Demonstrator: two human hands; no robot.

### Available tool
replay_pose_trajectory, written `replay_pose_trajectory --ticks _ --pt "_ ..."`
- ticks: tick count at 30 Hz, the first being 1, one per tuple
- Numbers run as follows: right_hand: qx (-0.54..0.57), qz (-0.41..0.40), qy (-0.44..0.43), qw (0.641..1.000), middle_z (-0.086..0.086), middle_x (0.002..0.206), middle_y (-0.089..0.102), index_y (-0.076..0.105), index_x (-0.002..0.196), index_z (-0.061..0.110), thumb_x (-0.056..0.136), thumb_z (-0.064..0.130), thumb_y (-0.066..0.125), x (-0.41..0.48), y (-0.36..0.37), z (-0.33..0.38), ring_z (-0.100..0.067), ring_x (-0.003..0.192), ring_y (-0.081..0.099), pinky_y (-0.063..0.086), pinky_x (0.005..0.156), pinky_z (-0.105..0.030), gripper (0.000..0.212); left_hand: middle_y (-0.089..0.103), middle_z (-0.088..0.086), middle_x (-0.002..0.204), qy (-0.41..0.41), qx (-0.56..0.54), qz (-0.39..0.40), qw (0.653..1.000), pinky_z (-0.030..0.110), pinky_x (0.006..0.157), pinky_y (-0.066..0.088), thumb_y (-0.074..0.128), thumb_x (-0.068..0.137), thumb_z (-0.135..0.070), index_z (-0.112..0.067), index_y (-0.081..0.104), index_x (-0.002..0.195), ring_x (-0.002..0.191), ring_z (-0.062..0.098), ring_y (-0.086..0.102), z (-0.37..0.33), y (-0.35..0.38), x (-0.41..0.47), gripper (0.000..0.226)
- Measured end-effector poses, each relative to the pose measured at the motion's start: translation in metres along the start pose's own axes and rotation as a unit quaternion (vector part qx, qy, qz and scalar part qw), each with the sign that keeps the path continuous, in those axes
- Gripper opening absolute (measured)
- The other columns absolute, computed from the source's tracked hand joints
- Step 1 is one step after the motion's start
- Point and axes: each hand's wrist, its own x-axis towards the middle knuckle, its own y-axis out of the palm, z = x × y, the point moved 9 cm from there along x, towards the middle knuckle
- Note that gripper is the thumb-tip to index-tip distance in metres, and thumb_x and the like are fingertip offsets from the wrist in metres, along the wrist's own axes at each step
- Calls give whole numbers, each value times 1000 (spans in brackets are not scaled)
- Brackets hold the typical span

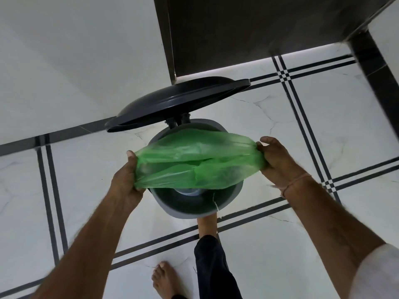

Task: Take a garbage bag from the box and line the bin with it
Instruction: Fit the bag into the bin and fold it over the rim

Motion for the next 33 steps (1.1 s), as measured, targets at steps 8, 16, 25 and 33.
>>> replay_pose_trajectory --ticks 8,16,25,33 --pt "51 147 24 988 -6 72 77 78 70 9 100 -10 42 2 26 -11 -18 68 73 63 64 -26 51 80 3 80 -27 -83 19 996 34 51 61 46 109 -31 -18 65 103 66 17 78 4 0 19 24" --pt "-67 263 -71 960 -20 125 72 68 120 -7 89 1 63 -5 38 1 -28 120 68 56 99 -32 32 72 4 125 73 35 149 985 35 81 63 46 108 -20 -17 64 135 104 20 74 -16 21 18 33" --pt "-171 241 -142 945 -10 138 67 61 141 8 100 -6 50 14 66 14 -25 123 66 56 98 -28 44 74 8 125 194 253 125 940 35 91 58 47 107 -6 -16 64 139 109 23 73 -42 43 29 37" --pt "-276 149 -95 945 -5 128 72 71 129 14 102 8 53 43 57 4 -21 122 66 53 102 -30 33 56 -1 72 102 322 30 941 23 58 31 52 108 -27 -17 72 96 59 15 43 -34 3 64 26"
